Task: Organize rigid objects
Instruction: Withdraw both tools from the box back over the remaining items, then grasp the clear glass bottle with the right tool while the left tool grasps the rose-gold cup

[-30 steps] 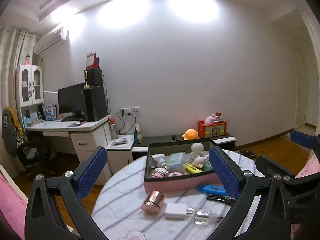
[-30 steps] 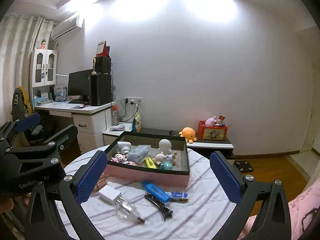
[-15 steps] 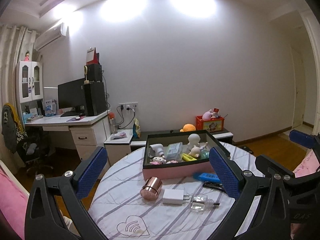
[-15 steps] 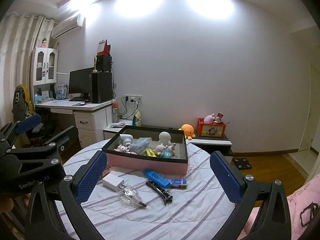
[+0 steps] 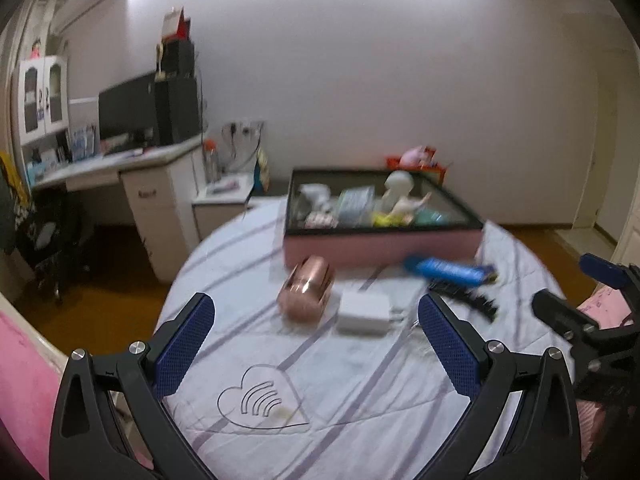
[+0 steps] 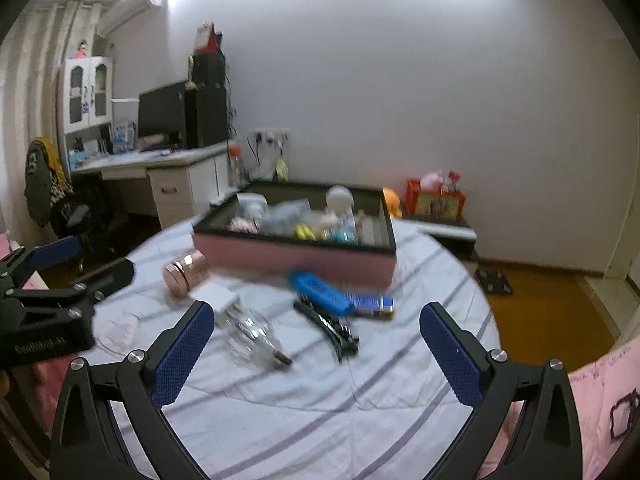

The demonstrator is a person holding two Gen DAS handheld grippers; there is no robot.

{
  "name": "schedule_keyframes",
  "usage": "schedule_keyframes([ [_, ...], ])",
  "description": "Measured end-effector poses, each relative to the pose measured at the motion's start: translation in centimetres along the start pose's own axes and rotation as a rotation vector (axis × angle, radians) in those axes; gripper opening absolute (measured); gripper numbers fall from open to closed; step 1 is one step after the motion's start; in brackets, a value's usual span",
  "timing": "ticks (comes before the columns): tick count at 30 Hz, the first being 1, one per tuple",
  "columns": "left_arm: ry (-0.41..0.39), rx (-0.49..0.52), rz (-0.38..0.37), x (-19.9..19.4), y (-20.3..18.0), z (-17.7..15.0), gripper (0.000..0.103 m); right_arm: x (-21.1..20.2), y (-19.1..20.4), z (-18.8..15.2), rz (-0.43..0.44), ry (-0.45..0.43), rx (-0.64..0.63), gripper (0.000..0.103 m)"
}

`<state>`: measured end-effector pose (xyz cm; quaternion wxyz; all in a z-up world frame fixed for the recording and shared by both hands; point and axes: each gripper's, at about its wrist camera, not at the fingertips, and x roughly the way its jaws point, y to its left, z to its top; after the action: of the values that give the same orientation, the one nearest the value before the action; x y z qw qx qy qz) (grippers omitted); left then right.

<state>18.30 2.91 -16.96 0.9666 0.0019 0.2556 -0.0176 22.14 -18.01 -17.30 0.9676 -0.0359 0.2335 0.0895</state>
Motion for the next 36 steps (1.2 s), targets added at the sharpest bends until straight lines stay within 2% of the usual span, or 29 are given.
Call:
schedule_keyframes([
  [4, 0.074, -0.007, 0.028, 2.4, 0.8, -0.9, 0.103, 2.3, -1.2, -1.3, -0.001, 0.072, 0.037, 0.103],
  [8, 0.104, -0.006, 0.031, 3.7, 1.4, -1.3, 0.103, 4.3, -1.0, -1.9, 0.015, 0.125, 0.045, 0.103],
  [17, 0.146, 0.002, 0.038, 4.9, 2.9, -2.1, 0.103, 8.0, 3.1, -1.8, 0.09, 0.2, 0.022, 0.103],
  [20, 0.162, -0.004, 0.031, 5.2, 3.4, -2.3, 0.103, 9.5, 4.2, -1.8, 0.107, 0.248, -0.007, 0.095],
  [22, 0.167, -0.005, 0.021, 5.4, 3.5, -2.4, 0.103, 10.5, 4.5, -1.9, 0.125, 0.293, -0.022, 0.094],
  [23, 0.168, -0.005, 0.013, 5.5, 3.4, -2.4, 0.103, 10.9, 4.7, -2.0, 0.139, 0.311, -0.03, 0.088],
  [24, 0.171, -0.008, 0.004, 5.7, 3.4, -2.4, 0.103, 11.3, 4.9, -2.1, 0.15, 0.329, -0.039, 0.072],
  [25, 0.182, -0.008, -0.006, 6.1, 3.3, -2.4, 0.103, 11.7, 5.0, -2.3, 0.154, 0.349, -0.048, 0.061],
  [30, 0.209, -0.011, -0.033, 8.0, 3.0, -1.7, 0.103, 11.1, 4.4, -2.3, 0.161, 0.338, -0.057, 0.061],
  [36, 0.212, -0.045, 0.008, 10.6, 3.5, -0.4, 0.103, 9.3, 1.6, -1.8, 0.089, 0.28, -0.024, 0.061],
])
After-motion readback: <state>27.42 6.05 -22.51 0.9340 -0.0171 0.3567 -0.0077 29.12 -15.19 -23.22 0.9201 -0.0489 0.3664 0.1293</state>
